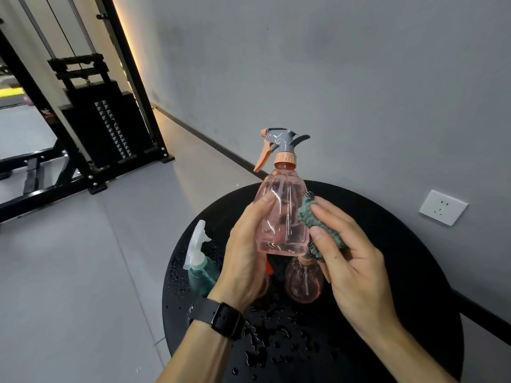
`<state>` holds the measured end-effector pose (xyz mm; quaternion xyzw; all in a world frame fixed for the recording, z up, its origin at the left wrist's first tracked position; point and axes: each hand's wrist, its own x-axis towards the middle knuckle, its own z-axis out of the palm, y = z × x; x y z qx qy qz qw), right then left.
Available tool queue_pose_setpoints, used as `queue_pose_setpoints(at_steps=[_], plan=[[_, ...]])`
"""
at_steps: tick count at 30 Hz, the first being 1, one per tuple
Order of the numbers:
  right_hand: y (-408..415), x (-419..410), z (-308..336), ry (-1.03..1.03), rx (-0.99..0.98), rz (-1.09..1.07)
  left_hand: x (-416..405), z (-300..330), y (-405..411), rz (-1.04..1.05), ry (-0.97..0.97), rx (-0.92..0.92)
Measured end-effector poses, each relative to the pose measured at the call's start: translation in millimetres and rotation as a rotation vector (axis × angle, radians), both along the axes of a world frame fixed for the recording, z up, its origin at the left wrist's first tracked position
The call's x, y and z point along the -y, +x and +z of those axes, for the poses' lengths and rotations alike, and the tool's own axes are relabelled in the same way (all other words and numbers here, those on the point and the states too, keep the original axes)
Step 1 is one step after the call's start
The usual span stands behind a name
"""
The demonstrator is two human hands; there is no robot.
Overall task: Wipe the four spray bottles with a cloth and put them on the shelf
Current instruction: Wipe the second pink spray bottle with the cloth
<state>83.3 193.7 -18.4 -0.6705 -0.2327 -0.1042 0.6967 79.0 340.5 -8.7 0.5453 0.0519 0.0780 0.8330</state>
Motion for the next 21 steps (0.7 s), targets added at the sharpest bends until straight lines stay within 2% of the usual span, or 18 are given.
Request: queue_pose_setpoints(at_steps=[3, 9, 21], plan=[[1, -1, -1, -0.013, 0.013, -0.010, 2, -2, -1, 0.029, 0.114, -0.023], [3, -4, -2, -0.056, 0.044, -0.057, 7, -3, -4, 0.052, 0.144, -0.024], [16, -1, 17, -0.016, 0.017, -0.154, 15, -2, -10, -0.121, 0.168, -0.022]])
